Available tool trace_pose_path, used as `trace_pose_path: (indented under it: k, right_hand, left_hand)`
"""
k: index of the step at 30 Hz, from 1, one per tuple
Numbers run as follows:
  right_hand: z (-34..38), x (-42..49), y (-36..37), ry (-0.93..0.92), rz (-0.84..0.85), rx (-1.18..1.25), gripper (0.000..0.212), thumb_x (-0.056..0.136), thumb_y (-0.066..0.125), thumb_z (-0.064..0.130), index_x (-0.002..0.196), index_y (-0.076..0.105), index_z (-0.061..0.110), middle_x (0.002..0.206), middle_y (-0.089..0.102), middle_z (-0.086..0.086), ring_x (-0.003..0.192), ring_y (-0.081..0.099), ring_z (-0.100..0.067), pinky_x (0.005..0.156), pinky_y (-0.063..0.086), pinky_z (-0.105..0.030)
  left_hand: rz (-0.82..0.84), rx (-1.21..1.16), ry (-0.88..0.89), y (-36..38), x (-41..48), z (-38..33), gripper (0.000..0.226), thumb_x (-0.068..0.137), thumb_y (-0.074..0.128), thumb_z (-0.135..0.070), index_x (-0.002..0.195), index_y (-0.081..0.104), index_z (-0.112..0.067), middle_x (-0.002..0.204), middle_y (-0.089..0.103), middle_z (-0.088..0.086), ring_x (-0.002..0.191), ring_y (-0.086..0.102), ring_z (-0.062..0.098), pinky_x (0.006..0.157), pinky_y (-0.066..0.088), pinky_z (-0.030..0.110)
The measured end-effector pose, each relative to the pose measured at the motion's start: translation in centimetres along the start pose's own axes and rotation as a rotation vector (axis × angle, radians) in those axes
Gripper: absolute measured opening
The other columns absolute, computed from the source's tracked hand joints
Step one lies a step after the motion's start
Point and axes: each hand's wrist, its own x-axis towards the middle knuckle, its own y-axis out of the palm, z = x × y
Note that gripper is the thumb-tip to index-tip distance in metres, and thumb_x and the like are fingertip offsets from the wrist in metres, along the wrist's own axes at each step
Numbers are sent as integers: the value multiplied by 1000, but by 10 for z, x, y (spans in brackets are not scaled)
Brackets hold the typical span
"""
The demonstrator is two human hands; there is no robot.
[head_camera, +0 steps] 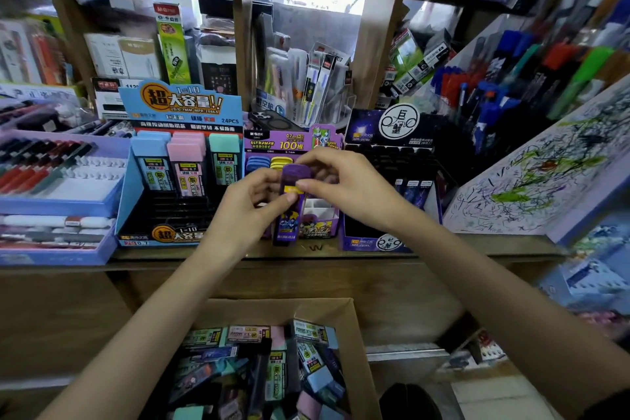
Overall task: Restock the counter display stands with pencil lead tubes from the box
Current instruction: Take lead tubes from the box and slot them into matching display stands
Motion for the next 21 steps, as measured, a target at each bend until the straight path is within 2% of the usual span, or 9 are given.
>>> trace_pose_path:
  k: [3,5,7,9,12,15,18,21]
  right_hand:
    - [-5,4,-4,25,-87,35,16,82,69,8,97,66,12,81,62,3,75,56,-11,74,49,-26]
    - [-11,9,-11,40,-166,23,14,82,69,10,96,66,12,84,62,1,74,55,-10,71,47,-19]
    - [-19,14,-18,52,-233,-9,13,84,68,12,97,66,13,84,62,3,75,55,-9,69,44,-12]
    - [-27,19,-19,60,-264,-58,13,85,68,14,98,66,14,87,65,1,79,57,-12,69,43,-11]
    - [-38,25,-12,61,-284,-101,18,85,68,15,102,67,12,87,64,1,79,57,-15,70,41,-16]
    - [-48,29,-3,31,-305,-194,21,84,68,18,105,67,15,87,61,5,75,50,-9,73,40,-24]
    - [-55,35,2,-2,-276,-300,22,84,68,19,106,67,13,97,62,-1,90,49,-15,80,40,-30]
    - [-58,40,10,-5,-251,-353,23,83,68,18,105,63,14,92,57,3,94,49,-17,80,39,-30]
  left_hand:
    - [-24,129,12,-2,1,5,21,85,65,-10,95,59,-27,89,62,-11,82,58,0,78,49,19]
    - [-30,424,42,-9,-2,16,23,86,66,-19,108,60,-21,100,60,-11,92,55,3,80,46,22]
    - [29,697,86,-16,-7,30,34,86,65,-25,118,59,-15,111,58,-6,105,51,10,84,43,26]
    - [129,822,97,-19,-13,43,40,87,63,-29,125,56,-16,122,57,-2,114,49,15,90,40,27]
    - [214,876,93,-20,-20,56,45,89,61,-31,130,52,-17,131,53,-2,120,47,16,99,38,29]
    - [198,866,122,-20,-22,62,45,88,63,-28,130,53,-16,131,53,-2,120,49,18,103,36,33]
    - [182,861,142,-21,-22,66,43,87,64,-25,128,55,-16,130,54,-1,118,51,18,102,36,34]
    - [174,849,143,-21,-23,68,43,86,65,-23,128,55,-16,129,54,-1,117,52,20,101,38,37]
